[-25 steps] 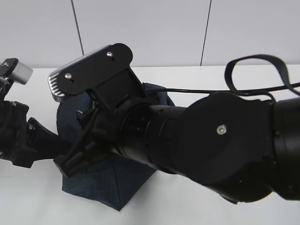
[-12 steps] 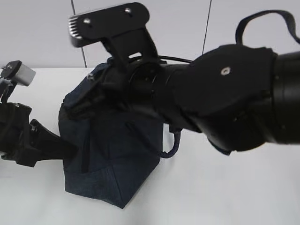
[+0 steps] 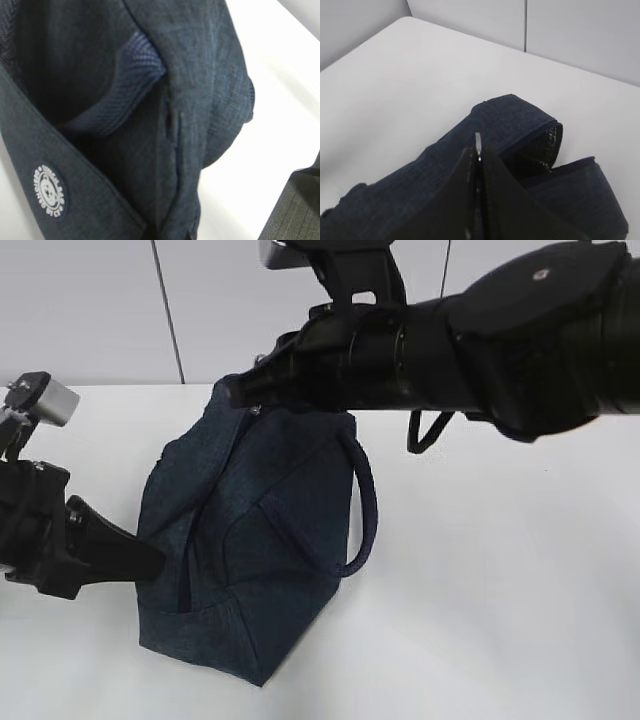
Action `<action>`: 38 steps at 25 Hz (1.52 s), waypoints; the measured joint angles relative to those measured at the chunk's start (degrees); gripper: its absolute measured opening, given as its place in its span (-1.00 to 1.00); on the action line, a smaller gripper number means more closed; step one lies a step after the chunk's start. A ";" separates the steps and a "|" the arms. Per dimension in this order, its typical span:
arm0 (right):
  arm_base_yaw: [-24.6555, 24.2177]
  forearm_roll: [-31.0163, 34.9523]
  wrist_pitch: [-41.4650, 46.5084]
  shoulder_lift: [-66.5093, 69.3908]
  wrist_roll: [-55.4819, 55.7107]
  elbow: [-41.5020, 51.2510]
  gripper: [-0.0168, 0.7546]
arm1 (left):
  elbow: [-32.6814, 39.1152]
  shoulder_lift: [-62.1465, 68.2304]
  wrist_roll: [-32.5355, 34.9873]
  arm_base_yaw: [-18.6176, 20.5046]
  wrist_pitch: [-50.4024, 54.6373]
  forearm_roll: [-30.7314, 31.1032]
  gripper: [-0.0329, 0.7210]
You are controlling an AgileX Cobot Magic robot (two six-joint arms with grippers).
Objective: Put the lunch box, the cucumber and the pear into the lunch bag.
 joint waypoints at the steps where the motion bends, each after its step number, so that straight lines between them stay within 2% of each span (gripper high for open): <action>1: -0.55 0.00 0.75 0.76 0.00 -1.00 -0.96 | 0.00 0.00 0.00 0.01 -0.05 0.14 -0.89; 12: -7.11 -0.35 2.13 10.74 -0.08 -10.41 -0.96 | 0.00 0.00 0.00 0.01 -0.36 2.71 -0.89; 22: -16.99 2.87 13.69 21.06 -0.08 -16.94 -0.96 | 0.00 0.00 0.00 0.01 -0.47 3.02 -0.89; 29: -19.55 3.92 18.79 26.46 -0.08 -17.96 -0.96 | 0.00 0.00 -0.22 0.01 -1.08 2.97 -0.89; 38: -19.82 4.96 21.27 29.33 -0.08 -18.08 -0.96 | 0.00 0.01 -0.57 0.01 -1.49 3.08 -0.89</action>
